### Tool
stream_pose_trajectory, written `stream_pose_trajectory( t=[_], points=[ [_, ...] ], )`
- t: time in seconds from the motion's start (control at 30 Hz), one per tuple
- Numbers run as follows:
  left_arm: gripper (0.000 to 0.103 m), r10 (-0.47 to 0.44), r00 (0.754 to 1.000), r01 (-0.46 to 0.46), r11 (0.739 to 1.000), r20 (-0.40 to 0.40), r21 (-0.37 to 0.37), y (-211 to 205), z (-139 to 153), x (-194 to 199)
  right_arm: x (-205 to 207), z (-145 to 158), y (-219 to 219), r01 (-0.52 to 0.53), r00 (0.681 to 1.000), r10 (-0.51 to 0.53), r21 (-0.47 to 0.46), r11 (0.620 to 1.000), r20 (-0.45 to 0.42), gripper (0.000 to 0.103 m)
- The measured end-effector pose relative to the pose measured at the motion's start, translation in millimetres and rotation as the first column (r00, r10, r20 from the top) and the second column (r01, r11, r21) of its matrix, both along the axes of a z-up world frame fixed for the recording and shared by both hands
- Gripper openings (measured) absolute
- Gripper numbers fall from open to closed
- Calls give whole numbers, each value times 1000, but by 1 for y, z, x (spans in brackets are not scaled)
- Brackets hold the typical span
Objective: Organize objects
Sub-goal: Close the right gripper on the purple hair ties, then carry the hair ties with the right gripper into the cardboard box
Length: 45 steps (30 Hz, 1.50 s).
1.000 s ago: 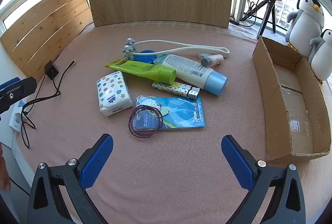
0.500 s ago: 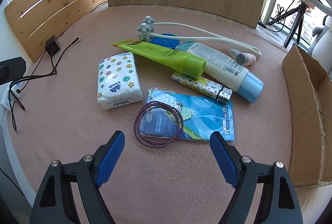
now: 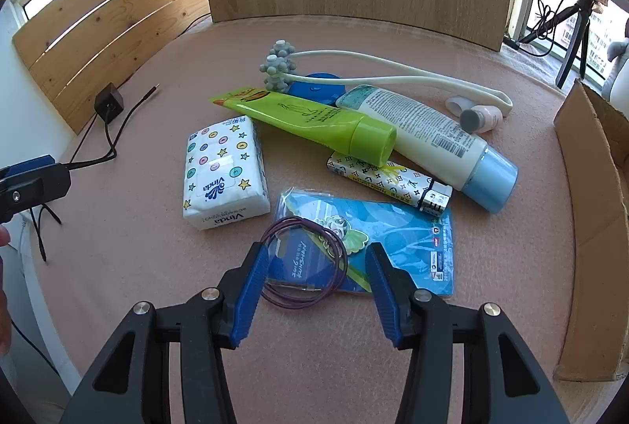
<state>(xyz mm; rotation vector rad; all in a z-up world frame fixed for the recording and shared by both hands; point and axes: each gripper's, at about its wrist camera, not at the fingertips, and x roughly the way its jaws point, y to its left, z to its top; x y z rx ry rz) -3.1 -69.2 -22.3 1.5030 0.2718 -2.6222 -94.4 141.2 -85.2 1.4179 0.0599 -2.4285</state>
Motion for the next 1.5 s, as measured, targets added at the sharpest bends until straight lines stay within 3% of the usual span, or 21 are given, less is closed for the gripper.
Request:
stream_pose_trajectory(
  t=[0.1,0.2,0.23,0.5,0.73,0.87,1.13,1.23,1.33,1.5],
  points=[
    [99,7,1000,-7,1000,21,-17,0,-4,-1,-1,-1,-1,-3,1000,3,21,1000,2,29],
    [90,-2,1000,2,1000,26,-4,1,-8,-1,1,-2,-2,-12,1000,12,24,1000,7,5],
    [85,-5,1000,5,1000,27,-6,2,-9,0,2,-3,-2,-16,1000,16,27,1000,8,2],
    [82,-22,999,21,1000,46,17,7,-17,0,15,-5,-7,-38,999,38,12,999,27,2],
    [88,-28,996,27,999,84,20,16,-30,-3,28,-5,-3,-48,998,47,19,999,45,2],
    [99,-38,995,37,999,96,10,23,-34,-5,38,0,9,-19,999,18,12,1000,41,2],
    [103,-115,989,111,993,91,47,51,-39,-7,49,8,22,10,1000,-10,-2,1000,28,2],
    [102,-186,981,181,981,62,74,73,-39,-6,51,9,25,14,1000,-14,-14,1000,28,2],
    [102,-302,953,300,952,25,68,100,-42,-4,54,10,27,12,1000,-12,-29,1000,27,2],
    [100,-421,907,422,902,-26,90,131,-54,-2,63,7,33,19,999,-17,-61,998,31,2]
  ],
)
